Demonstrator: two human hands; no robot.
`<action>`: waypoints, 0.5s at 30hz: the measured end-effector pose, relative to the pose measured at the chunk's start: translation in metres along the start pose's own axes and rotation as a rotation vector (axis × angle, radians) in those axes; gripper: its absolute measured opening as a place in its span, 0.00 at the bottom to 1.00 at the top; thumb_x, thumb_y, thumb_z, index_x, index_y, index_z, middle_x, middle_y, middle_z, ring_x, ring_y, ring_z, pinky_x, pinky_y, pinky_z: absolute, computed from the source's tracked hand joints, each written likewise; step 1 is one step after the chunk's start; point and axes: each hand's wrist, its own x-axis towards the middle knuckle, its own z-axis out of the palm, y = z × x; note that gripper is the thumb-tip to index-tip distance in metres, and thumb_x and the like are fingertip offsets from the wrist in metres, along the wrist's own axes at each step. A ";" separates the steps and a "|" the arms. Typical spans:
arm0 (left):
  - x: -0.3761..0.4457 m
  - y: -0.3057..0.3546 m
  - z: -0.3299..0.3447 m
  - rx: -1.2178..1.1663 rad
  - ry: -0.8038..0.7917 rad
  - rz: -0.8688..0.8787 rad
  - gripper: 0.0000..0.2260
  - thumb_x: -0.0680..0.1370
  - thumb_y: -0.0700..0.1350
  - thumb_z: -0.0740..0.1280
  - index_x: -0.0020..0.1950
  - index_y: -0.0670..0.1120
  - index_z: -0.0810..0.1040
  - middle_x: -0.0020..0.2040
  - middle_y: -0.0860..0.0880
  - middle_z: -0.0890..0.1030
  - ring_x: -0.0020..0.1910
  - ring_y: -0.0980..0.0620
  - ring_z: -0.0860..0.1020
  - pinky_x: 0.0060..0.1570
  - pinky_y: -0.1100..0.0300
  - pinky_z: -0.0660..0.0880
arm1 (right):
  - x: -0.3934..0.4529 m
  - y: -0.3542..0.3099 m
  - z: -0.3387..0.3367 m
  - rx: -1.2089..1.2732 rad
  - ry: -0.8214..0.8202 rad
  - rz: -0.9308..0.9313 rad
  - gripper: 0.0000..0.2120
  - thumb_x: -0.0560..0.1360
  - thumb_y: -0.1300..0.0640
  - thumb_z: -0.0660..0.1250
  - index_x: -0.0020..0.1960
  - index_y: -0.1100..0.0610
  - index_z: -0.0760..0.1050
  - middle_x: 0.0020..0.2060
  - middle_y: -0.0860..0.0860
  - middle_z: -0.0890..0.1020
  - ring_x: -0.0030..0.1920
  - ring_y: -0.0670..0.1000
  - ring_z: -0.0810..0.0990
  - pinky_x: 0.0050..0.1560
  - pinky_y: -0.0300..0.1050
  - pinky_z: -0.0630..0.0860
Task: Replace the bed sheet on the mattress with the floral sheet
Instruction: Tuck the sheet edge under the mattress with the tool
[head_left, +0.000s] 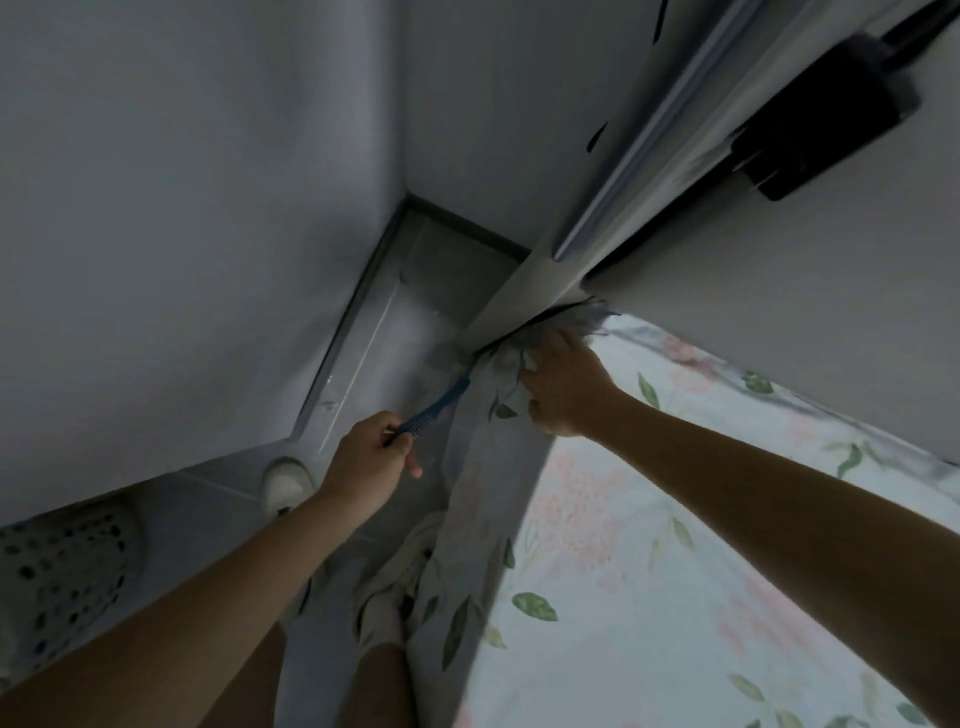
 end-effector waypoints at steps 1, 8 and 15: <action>0.003 -0.003 0.001 0.009 -0.003 -0.001 0.06 0.85 0.41 0.63 0.49 0.45 0.78 0.34 0.48 0.85 0.30 0.46 0.74 0.35 0.52 0.71 | -0.002 0.000 -0.001 0.034 0.026 -0.078 0.25 0.80 0.40 0.58 0.73 0.49 0.74 0.76 0.53 0.68 0.78 0.61 0.59 0.78 0.60 0.56; 0.032 -0.017 0.013 -0.014 0.040 -0.061 0.09 0.84 0.40 0.64 0.46 0.45 0.81 0.33 0.47 0.83 0.27 0.52 0.75 0.36 0.54 0.72 | -0.016 0.032 0.014 -0.017 -0.063 -0.406 0.39 0.66 0.18 0.59 0.60 0.46 0.79 0.52 0.47 0.77 0.56 0.53 0.73 0.64 0.49 0.67; 0.064 -0.026 0.027 0.051 0.058 -0.064 0.13 0.83 0.41 0.64 0.40 0.47 0.81 0.35 0.47 0.82 0.31 0.49 0.77 0.39 0.53 0.74 | 0.000 0.035 0.015 -0.100 -0.058 -0.398 0.45 0.63 0.14 0.53 0.57 0.48 0.80 0.51 0.45 0.79 0.54 0.53 0.76 0.56 0.49 0.69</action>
